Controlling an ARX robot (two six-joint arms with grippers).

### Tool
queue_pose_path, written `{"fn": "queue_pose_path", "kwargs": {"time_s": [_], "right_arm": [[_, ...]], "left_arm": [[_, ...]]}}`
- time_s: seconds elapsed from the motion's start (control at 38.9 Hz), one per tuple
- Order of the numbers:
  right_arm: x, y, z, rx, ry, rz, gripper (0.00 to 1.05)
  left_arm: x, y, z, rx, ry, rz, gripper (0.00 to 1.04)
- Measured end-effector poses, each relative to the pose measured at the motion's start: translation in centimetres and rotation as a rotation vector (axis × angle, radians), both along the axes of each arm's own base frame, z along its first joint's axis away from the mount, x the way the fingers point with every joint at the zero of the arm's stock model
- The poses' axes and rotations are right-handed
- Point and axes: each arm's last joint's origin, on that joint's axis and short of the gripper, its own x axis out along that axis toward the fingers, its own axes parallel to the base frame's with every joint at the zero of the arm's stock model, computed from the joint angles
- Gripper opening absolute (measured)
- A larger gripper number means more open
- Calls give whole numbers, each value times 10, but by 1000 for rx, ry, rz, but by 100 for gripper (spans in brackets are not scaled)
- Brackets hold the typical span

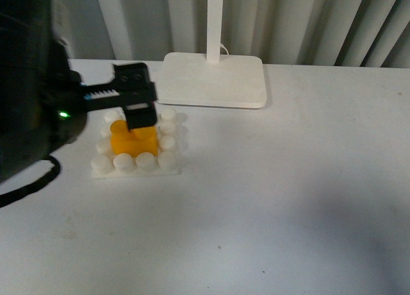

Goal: Insert yellow block into base center

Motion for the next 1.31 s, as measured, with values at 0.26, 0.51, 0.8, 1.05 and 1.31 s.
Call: {"fn": "queue_pose_path", "kwargs": {"time_s": [0.26, 0.51, 0.8, 1.05, 1.31], "right_arm": [[0, 0, 0, 0, 0, 0, 95], [0, 0, 0, 0, 0, 0, 95], [0, 0, 0, 0, 0, 0, 95], [0, 0, 0, 0, 0, 0, 95], [0, 0, 0, 0, 0, 0, 95]], "left_arm": [[-69, 85, 50, -1, -390, -84, 77], [-110, 111, 54, 114, -456, -91, 27], [-130, 111, 56, 128, -465, -92, 4], [-143, 111, 61, 129, -482, -91, 4], [-151, 111, 63, 129, -488, -91, 4]]}}
